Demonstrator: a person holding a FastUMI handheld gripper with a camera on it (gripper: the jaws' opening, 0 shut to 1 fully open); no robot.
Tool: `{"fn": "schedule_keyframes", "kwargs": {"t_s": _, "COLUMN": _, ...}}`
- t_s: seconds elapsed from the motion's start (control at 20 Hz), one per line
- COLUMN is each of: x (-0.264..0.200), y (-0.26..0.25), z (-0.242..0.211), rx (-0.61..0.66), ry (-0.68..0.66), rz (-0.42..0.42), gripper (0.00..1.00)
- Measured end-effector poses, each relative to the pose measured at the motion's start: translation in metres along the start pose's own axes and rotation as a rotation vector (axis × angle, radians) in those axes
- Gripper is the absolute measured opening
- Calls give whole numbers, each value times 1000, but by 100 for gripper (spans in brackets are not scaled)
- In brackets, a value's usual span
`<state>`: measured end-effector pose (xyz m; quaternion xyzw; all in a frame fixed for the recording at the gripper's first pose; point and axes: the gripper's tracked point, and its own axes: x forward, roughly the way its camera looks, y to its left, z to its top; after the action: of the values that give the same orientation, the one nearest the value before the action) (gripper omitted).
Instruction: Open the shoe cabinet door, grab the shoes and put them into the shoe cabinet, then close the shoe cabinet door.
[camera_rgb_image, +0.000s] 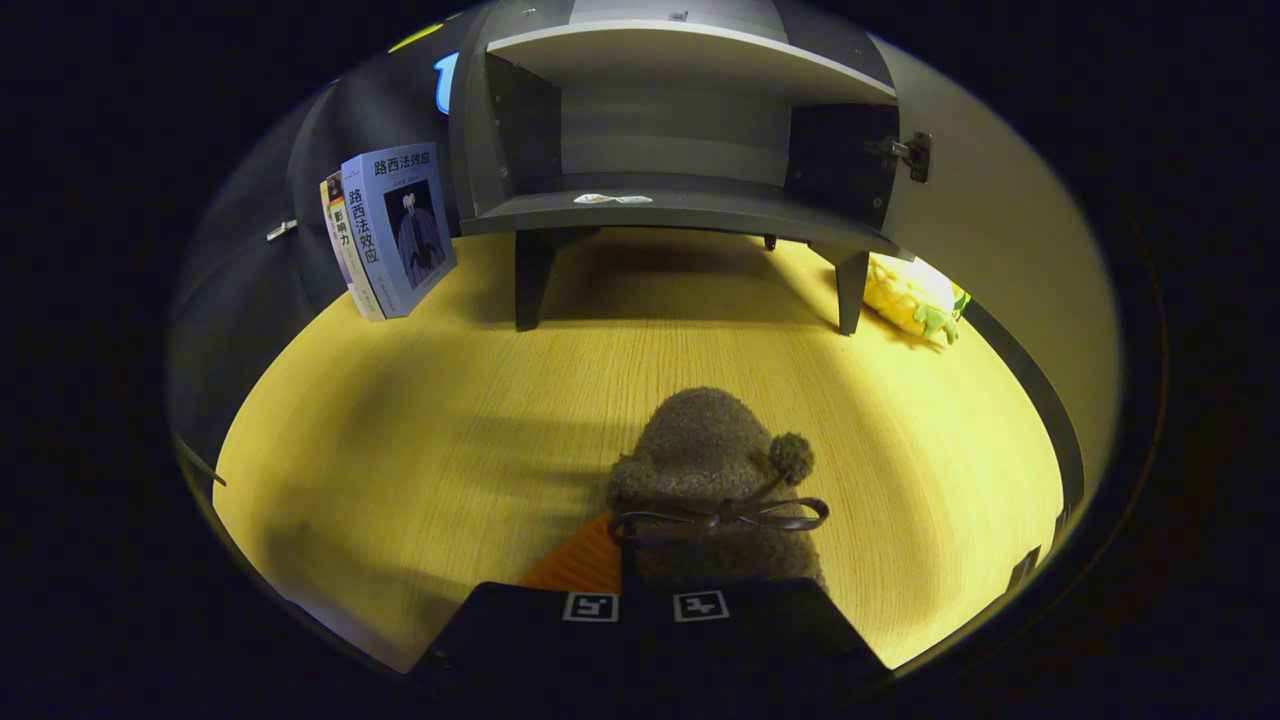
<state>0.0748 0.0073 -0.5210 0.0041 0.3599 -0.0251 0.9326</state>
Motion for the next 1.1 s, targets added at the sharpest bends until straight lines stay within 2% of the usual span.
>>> {"fn": "schedule_keyframes", "kwargs": {"t_s": 0.1, "x": -5, "y": -3, "z": 3, "rx": 26, "ry": 21, "rz": 5, "gripper": 5}}
{"fn": "schedule_keyframes", "kwargs": {"t_s": 0.25, "x": -28, "y": -10, "z": 32, "rx": 30, "ry": -12, "rz": 2, "gripper": 5}}
{"fn": "schedule_keyframes", "kwargs": {"t_s": 0.45, "x": -70, "y": -16, "z": 101, "rx": -6, "ry": -104, "rz": -6, "gripper": 5}}
{"fn": "schedule_keyframes", "kwargs": {"t_s": 0.7, "x": -116, "y": -22, "z": 189, "rx": 25, "ry": -188, "rz": 8, "gripper": 5}}
{"fn": "schedule_keyframes", "kwargs": {"t_s": 1.1, "x": -146, "y": -20, "z": 277, "rx": 14, "ry": -283, "rz": 3, "gripper": 5}}
